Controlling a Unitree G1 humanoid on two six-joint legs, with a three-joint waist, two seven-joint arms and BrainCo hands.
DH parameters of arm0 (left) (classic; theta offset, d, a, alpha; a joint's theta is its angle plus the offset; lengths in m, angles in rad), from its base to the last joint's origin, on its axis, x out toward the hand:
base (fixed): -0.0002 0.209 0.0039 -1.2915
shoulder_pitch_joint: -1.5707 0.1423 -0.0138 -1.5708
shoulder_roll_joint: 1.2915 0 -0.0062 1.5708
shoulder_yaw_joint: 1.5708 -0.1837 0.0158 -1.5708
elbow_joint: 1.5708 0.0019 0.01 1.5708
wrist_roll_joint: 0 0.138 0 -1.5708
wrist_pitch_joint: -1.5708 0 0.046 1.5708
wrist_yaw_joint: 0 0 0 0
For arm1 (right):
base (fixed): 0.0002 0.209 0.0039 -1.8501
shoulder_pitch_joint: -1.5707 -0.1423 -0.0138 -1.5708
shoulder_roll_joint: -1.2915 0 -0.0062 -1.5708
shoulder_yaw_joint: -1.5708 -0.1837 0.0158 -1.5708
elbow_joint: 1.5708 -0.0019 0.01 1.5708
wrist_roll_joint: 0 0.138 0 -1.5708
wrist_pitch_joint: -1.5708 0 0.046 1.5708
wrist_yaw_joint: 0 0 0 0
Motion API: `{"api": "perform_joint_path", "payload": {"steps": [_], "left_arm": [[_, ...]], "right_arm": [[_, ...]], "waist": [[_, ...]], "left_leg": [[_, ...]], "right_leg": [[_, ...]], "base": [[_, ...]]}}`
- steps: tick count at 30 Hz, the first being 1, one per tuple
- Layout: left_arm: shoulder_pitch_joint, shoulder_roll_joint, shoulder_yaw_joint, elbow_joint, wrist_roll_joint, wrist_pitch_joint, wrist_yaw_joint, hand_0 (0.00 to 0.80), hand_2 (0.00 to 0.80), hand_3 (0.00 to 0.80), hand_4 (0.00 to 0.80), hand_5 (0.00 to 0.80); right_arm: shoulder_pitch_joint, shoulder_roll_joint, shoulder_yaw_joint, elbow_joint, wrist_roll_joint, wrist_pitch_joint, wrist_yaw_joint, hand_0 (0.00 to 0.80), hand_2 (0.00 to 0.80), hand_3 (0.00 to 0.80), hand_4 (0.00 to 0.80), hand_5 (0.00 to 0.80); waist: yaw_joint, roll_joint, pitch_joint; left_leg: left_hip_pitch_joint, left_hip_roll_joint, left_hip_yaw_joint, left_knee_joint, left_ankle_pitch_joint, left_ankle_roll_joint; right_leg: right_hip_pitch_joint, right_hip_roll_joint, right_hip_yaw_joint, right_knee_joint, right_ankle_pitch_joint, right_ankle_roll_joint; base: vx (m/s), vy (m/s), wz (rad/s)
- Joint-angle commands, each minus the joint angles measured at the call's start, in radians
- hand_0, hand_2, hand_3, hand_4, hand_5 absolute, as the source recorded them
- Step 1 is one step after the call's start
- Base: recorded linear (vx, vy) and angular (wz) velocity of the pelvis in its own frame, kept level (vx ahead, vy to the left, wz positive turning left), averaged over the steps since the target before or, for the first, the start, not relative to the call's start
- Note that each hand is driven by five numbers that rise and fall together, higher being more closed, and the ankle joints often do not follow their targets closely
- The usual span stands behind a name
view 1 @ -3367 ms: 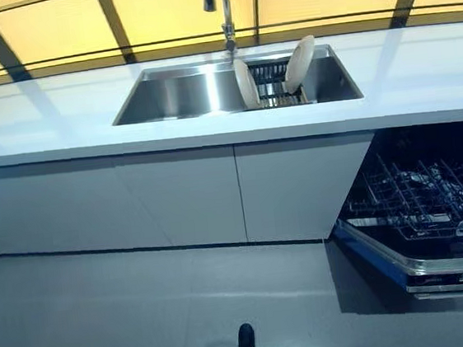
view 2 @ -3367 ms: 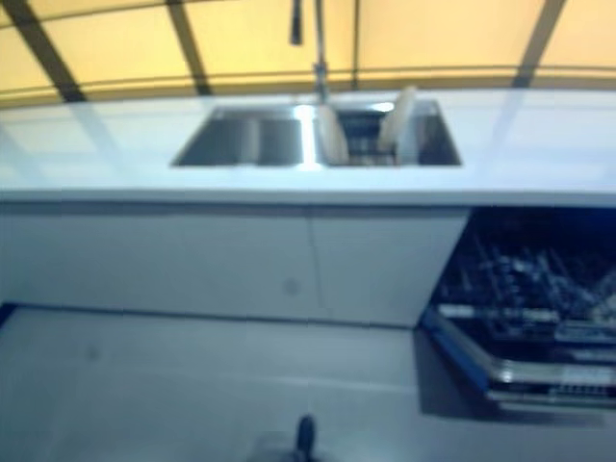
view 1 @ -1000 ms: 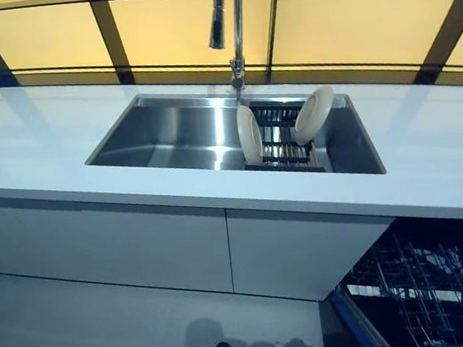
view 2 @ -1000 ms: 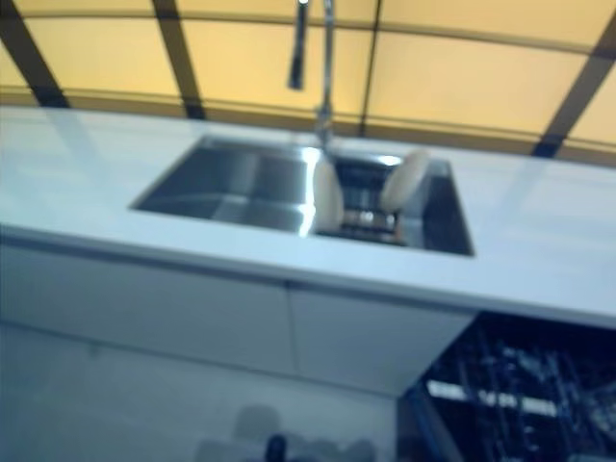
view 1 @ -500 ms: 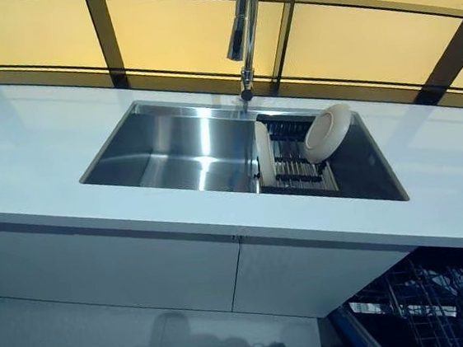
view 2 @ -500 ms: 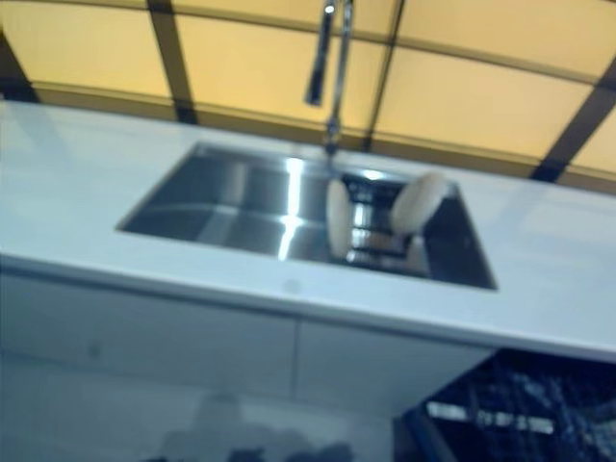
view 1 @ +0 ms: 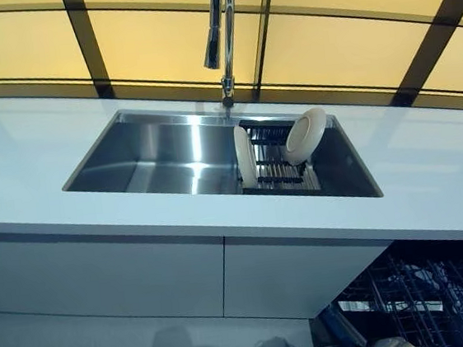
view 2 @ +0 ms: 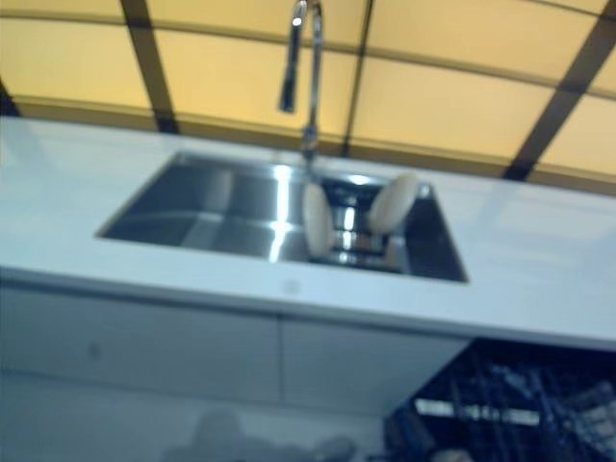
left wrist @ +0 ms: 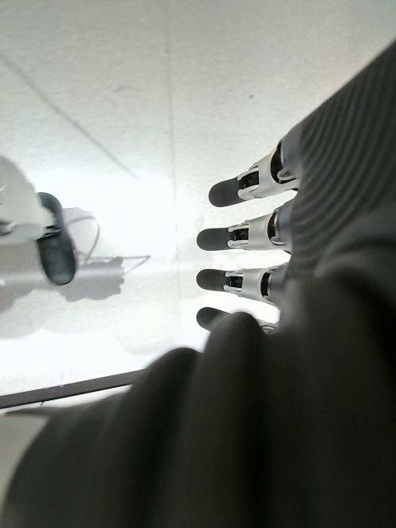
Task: Take plates into dishwasher
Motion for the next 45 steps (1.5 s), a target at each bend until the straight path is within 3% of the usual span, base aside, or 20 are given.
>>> {"api": "perform_joint_path", "payload": {"steps": [1, 5, 8, 16, 21, 27, 35, 39, 40, 42, 45], "left_arm": [[-0.019, -0.004, 0.036, 0.023, 0.022, -0.013, 0.006, 0.0, 0.0, 0.0, 0.0, 0.0], [0.004, 0.02, 0.056, 0.033, 0.03, -0.044, 0.0, 0.0, 0.0, 0.0, 0.0, 0.0], [0.01, 0.019, 0.055, 0.047, 0.031, -0.062, -0.004, 0.0, 0.0, 0.0, 0.0, 0.0], [0.039, -0.004, 0.054, 0.109, 0.038, -0.112, -0.007, 0.0, 0.0, 0.0, 0.0, 0.0], [0.04, -0.006, 0.045, 0.118, 0.061, -0.115, -0.026, 0.0, 0.0, 0.0, 0.0, 0.0], [0.034, -0.024, 0.016, 0.112, 0.079, -0.099, -0.023, 0.0, 0.0, 0.0, 0.0, 0.0], [0.025, -0.029, -0.016, 0.117, 0.015, -0.071, -0.016, 0.0, 0.0, 0.0, 0.0, 0.0], [0.02, -0.035, -0.018, 0.126, -0.001, -0.072, -0.009, 0.0, 0.0, 0.0, 0.0, 0.0], [0.018, -0.038, -0.023, 0.129, -0.012, -0.073, -0.002, 0.0, 0.0, 0.0, 0.0, 0.0], [0.018, -0.043, -0.028, 0.13, -0.017, -0.068, 0.003, 0.0, 0.0, 0.0, 0.0, 0.0], [0.028, -0.047, -0.029, 0.13, -0.022, -0.066, 0.006, 0.0, 0.0, 0.0, 0.0, 0.0]], "right_arm": [[-0.035, -0.129, -0.029, -0.252, 0.218, 0.046, 0.226, 0.0, 0.0, 0.0, 0.0, 0.0], [-0.045, -0.225, -0.063, -0.469, 0.336, 0.075, 0.331, 0.0, 0.0, 0.0, 0.0, 0.0], [-0.069, -0.258, -0.089, -0.55, 0.381, 0.112, 0.332, 0.0, 0.0, 0.0, 0.0, 0.0], [-0.212, -0.275, -0.184, -0.719, 0.667, 0.214, 0.296, 0.0, 0.0, 0.0, 0.0, 0.0], [-0.324, -0.272, -0.245, -0.729, 0.909, 0.259, 0.193, 0.0, 0.0, 0.0, 0.0, 0.0], [-0.513, -0.307, -0.34, -0.582, 1.162, 0.192, -0.122, 0.0, 0.0, 0.0, 0.0, 0.0], [-0.727, -0.472, -0.361, -0.373, 1.182, 0.021, -0.622, 0.0, 0.0, 0.0, 0.0, 0.0], [-0.787, -0.471, -0.347, -0.352, 1.183, 0.014, -0.753, 0.0, 0.0, 0.0, 0.0, 0.0], [-0.812, -0.467, -0.327, -0.357, 1.171, 0.01, -0.848, 0.0, 0.0, 0.0, 0.0, 0.0], [-0.844, -0.472, -0.302, -0.337, 1.112, 0.011, -0.92, 0.0, 0.0, 0.0, 0.0, 0.0], [-0.88, -0.481, -0.259, -0.308, 1.075, 0.034, -0.957, 0.0, 0.0, 0.0, 0.0, 0.0]], "waist": [[-0.011, 0.002, 0.005], [-0.019, 0.001, -0.007], [-0.022, 0.003, -0.008], [-0.029, 0.012, -0.022], [-0.02, 0.017, -0.036], [-0.005, 0.02, -0.05], [-0.01, 0.023, -0.049], [-0.009, 0.025, -0.045], [-0.006, 0.025, -0.043], [0.0, 0.023, -0.042], [0.009, 0.021, -0.044]], "left_leg": [[0.026, -0.031, 0.013, 0.01, -0.076, 0.054], [0.054, -0.025, 0.025, -0.022, -0.079, 0.041], [0.06, -0.024, 0.026, -0.022, -0.086, 0.039], [0.067, -0.024, 0.033, -0.022, -0.109, 0.037], [0.077, -0.023, 0.028, -0.022, -0.12, 0.037], [0.093, -0.024, 0.017, -0.022, -0.135, 0.036], [0.103, -0.026, 0.018, -0.022, -0.137, 0.03], [0.102, -0.027, 0.015, -0.022, -0.136, 0.029], [0.101, -0.028, 0.014, -0.022, -0.134, 0.028], [0.099, -0.029, 0.01, -0.022, -0.132, 0.026], [0.092, -0.03, 0.003, -0.022, -0.126, 0.022]], "right_leg": [[0.098, 0.02, 0.02, -0.102, 0.019, 0.026], [0.113, 0.02, 0.019, -0.12, 0.014, 0.033], [0.116, 0.019, 0.019, -0.12, 0.011, 0.034], [0.122, 0.012, 0.021, -0.127, -0.003, 0.038], [0.134, 0.008, 0.017, -0.131, -0.01, 0.04], [0.151, 0.006, 0.009, -0.129, -0.023, 0.04], [0.158, 0.009, 0.009, -0.122, -0.033, 0.029], [0.162, 0.009, 0.007, -0.127, -0.035, 0.025], [0.167, 0.009, 0.002, -0.133, -0.034, 0.022], [0.172, 0.009, -0.005, -0.14, -0.032, 0.021], [0.177, 0.008, -0.014, -0.154, -0.026, 0.02]], "base": [[0.13, -0.074, 0.14], [0.08, -0.03, -0.01], [0.043, 0.0, -0.02], [0.024, 0.011, -0.07], [0.027, 0.009, 0.0], [0.037, 0.009, 0.03], [0.047, 0.02, 0.02], [0.03, 0.015, -0.01], [0.048, 0.016, -0.02], [0.064, 0.011, 0.01], [0.067, 0.005, 0.03]]}}
